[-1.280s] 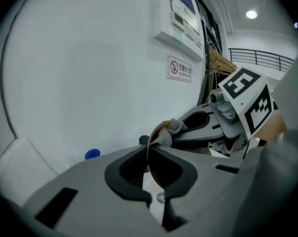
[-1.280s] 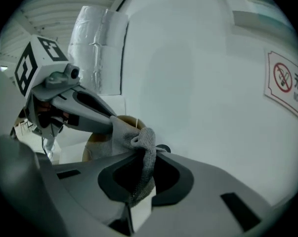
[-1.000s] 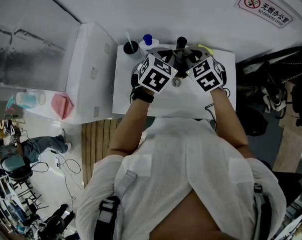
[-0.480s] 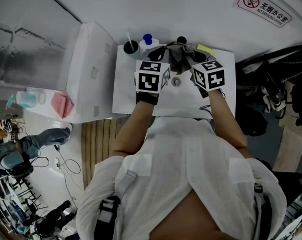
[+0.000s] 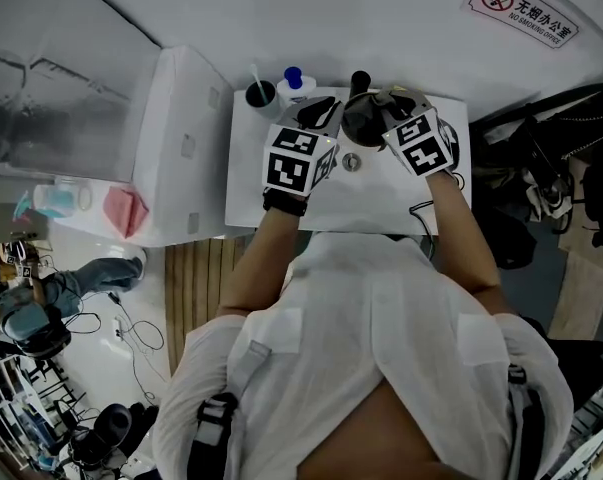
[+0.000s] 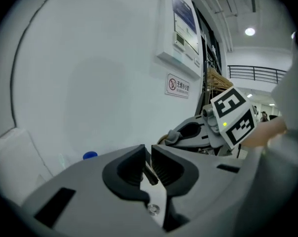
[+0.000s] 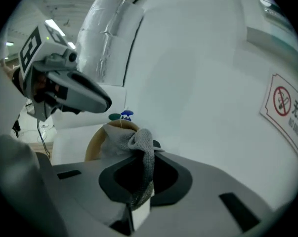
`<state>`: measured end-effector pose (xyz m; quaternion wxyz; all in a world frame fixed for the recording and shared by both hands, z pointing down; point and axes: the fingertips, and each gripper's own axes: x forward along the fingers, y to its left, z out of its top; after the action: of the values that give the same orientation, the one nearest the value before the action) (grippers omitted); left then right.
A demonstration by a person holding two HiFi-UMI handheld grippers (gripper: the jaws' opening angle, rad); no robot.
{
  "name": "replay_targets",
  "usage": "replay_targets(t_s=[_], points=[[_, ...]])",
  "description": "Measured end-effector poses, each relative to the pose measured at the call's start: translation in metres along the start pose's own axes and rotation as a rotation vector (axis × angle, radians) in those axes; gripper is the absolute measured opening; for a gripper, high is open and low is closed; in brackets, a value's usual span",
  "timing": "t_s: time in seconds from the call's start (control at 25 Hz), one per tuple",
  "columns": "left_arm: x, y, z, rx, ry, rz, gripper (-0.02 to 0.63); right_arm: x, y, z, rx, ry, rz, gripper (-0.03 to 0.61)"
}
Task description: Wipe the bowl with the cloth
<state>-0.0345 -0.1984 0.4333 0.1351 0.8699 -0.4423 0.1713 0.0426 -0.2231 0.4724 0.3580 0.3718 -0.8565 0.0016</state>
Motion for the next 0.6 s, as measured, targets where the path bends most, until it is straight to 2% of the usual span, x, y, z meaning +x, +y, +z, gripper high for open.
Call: replay_targets(t_s=[0.08,0.2,0.28,0.6], points=[[0.001,0.000,0.005,0.085,0.023,-0.003,0.034,0.000,0.002,0.000,-0.070,0.011,0.013,0.041],[0.009,-0.005,0.000,0.241,0.124,-0.016,0.032,0.001,0.010,0.004,-0.143,0.020,0.025,0.041],[0.013,-0.012,-0.004,0.317,0.178,-0.037,0.032,0.003,0.013,0.006,-0.168,0.030,0.033,0.041],[0.024,-0.015,-0.015,0.455,0.296,-0.040,0.034,0.001,0.017,0.015,-0.218,0.031,0.065,0.041]])
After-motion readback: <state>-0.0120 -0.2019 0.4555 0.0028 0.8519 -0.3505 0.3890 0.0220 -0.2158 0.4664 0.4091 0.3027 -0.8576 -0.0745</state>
